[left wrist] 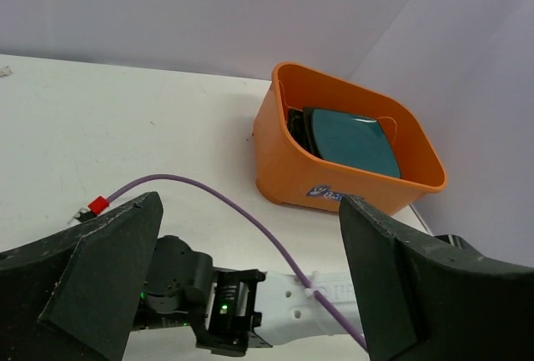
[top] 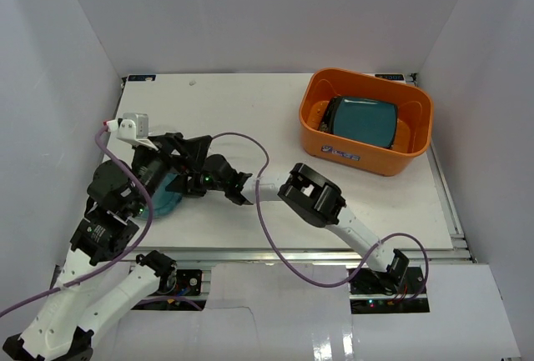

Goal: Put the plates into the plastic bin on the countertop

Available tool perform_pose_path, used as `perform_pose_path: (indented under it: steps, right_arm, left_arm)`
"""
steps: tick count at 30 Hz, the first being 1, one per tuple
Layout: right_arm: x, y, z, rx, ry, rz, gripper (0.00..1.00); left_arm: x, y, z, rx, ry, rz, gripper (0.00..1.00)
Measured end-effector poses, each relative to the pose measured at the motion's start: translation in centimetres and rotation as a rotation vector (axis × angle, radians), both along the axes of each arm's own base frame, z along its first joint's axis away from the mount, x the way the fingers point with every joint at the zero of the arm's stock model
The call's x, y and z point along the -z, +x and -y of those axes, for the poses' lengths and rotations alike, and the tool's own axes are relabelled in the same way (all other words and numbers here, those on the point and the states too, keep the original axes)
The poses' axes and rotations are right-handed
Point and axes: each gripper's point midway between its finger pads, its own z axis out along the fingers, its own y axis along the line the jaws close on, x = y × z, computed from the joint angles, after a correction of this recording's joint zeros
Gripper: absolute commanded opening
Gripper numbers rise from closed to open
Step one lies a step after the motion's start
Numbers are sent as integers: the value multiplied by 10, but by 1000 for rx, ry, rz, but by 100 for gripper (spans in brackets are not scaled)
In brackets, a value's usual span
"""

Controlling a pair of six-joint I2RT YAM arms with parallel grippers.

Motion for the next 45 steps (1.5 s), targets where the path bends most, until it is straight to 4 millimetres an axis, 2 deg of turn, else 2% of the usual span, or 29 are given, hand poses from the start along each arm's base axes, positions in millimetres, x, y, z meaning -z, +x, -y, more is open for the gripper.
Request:
perform_pose_path:
  steps: [2,3,7,9,12,15,19,24,26,32,35,36,37,40,43,45]
  right_arm:
    - [2,2,-14,7,23,-23,65]
    - [3,3,-18,9,33,-36,55]
    - [14,2,-20,40,44,-96,37]
    - [18,-1,-14,61,53,-118,29]
    - [18,-8,6,94,59,-139,14]
    - [15,-18,30,110,48,-158,8]
    - [13,-32,63,120,12,-162,8]
    - [-10,-35,77,115,29,-122,8]
    - [-16,-41,91,119,49,-113,8]
    - [9,-67,159,156,-31,-150,8]
    - [17,-74,183,176,-52,-158,8]
    - [18,-74,188,184,-51,-160,10]
    - [21,-75,194,192,-55,-164,26]
    - [23,-72,199,206,-51,-161,56]
    - [11,-67,194,200,-5,-145,60]
    - [13,-64,190,197,0,-148,61]
  left_arm:
    - [-1,-1,-1,1,-3,3,98]
    - [-1,-2,-1,1,-5,6,98]
    - [-4,-5,-3,0,-8,17,98]
    - [-4,-5,-3,0,-9,17,98]
    - [-3,-5,-3,1,-8,16,98]
    - [3,-3,-2,2,-2,3,98]
    - [9,-2,0,4,4,-11,98]
    - [10,-2,2,12,-3,-17,98]
    - [11,-2,3,16,-8,-20,98]
    - [19,-1,6,26,-12,-47,98]
    - [21,0,9,34,-14,-55,98]
    - [22,1,9,36,-14,-58,98]
    - [23,1,10,38,-15,-59,98]
    - [27,2,11,41,-14,-66,98]
    - [33,3,12,41,-9,-75,98]
    - [33,3,12,41,-9,-75,98]
